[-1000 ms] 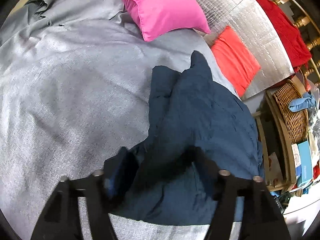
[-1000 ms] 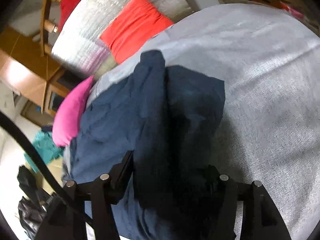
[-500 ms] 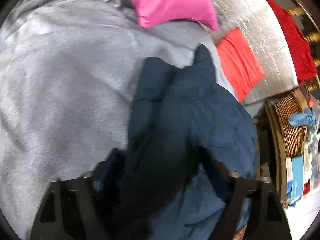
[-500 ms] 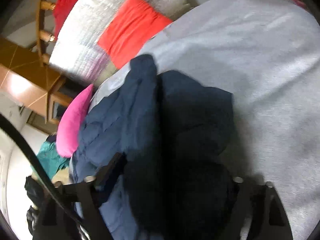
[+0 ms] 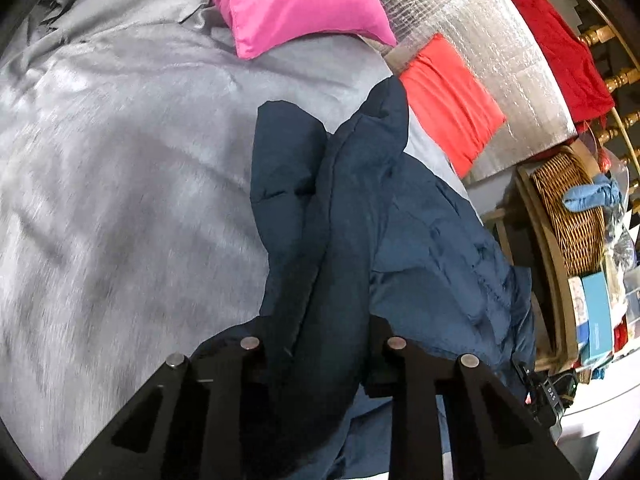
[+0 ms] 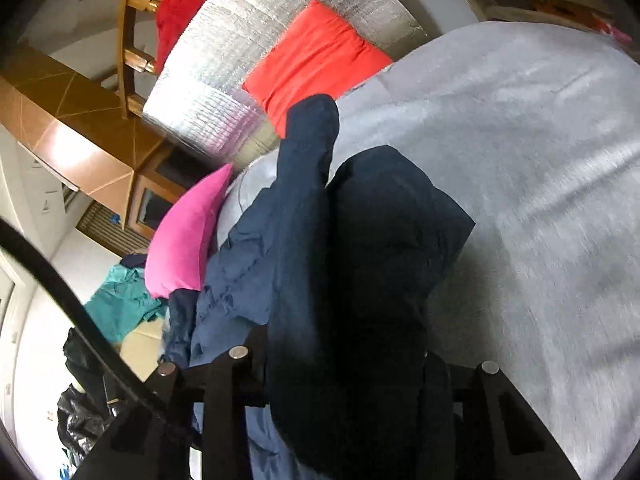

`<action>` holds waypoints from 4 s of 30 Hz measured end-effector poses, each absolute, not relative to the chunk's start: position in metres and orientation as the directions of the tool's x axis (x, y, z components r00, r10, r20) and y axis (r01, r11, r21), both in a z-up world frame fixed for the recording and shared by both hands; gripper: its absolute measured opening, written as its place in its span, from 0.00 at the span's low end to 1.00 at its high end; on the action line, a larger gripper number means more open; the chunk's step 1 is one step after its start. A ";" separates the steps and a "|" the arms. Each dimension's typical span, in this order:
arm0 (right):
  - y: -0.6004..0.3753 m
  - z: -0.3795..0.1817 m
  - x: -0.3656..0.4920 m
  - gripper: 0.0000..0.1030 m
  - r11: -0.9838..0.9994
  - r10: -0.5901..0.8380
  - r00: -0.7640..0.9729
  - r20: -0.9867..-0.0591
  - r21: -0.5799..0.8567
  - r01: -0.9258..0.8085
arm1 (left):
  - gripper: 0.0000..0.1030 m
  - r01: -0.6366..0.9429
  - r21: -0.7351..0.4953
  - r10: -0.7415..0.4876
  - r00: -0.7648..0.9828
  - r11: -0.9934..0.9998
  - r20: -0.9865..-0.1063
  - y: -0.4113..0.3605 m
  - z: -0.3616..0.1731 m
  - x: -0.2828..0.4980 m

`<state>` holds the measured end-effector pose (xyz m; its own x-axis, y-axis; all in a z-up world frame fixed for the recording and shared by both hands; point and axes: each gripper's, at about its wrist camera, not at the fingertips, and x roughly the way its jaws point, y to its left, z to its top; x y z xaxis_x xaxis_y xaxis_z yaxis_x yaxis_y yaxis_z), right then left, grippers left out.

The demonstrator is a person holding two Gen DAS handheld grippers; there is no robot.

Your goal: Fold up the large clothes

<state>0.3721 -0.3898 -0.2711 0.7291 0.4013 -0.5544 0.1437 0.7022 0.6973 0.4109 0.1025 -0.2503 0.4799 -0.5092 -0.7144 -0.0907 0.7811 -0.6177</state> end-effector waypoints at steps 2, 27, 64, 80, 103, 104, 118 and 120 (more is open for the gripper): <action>-0.391 -0.276 0.367 0.40 0.725 0.383 0.711 -0.589 0.669 0.163 | 0.28 -0.103 -0.617 -0.511 0.465 0.780 -0.723 0.105 -0.253 0.404; -0.370 -0.244 0.431 0.40 0.838 0.189 0.744 -0.640 0.501 0.218 | 0.70 0.024 -0.388 -0.328 0.583 0.921 -0.744 0.050 -0.213 0.455; -0.334 -0.241 0.407 0.51 0.863 0.262 0.706 -0.658 0.487 0.133 | 0.72 -0.001 -0.277 -0.233 0.538 0.961 -0.810 0.060 -0.213 0.426; -0.327 -0.277 0.321 0.43 0.914 0.241 0.608 -0.756 0.388 0.120 | 0.92 -0.003 -0.149 -0.129 0.488 0.989 -0.863 0.064 -0.261 0.353; -0.407 -0.300 0.298 0.52 0.731 0.326 0.625 -0.709 0.609 0.310 | 0.91 -0.095 -0.459 -0.380 0.430 0.883 -0.819 0.127 -0.277 0.348; -0.404 -0.293 0.294 0.43 0.735 0.334 0.641 -0.691 0.616 0.282 | 0.89 -0.092 -0.455 -0.375 0.437 0.885 -0.818 0.127 -0.275 0.350; -0.406 -0.280 0.293 0.52 0.757 0.298 0.656 -0.694 0.590 0.281 | 0.81 -0.086 -0.462 -0.370 0.476 0.883 -0.797 0.126 -0.261 0.362; -0.417 -0.272 0.291 0.54 0.753 0.267 0.688 -0.674 0.592 0.288 | 0.81 -0.072 -0.459 -0.358 0.523 0.886 -0.774 0.130 -0.251 0.361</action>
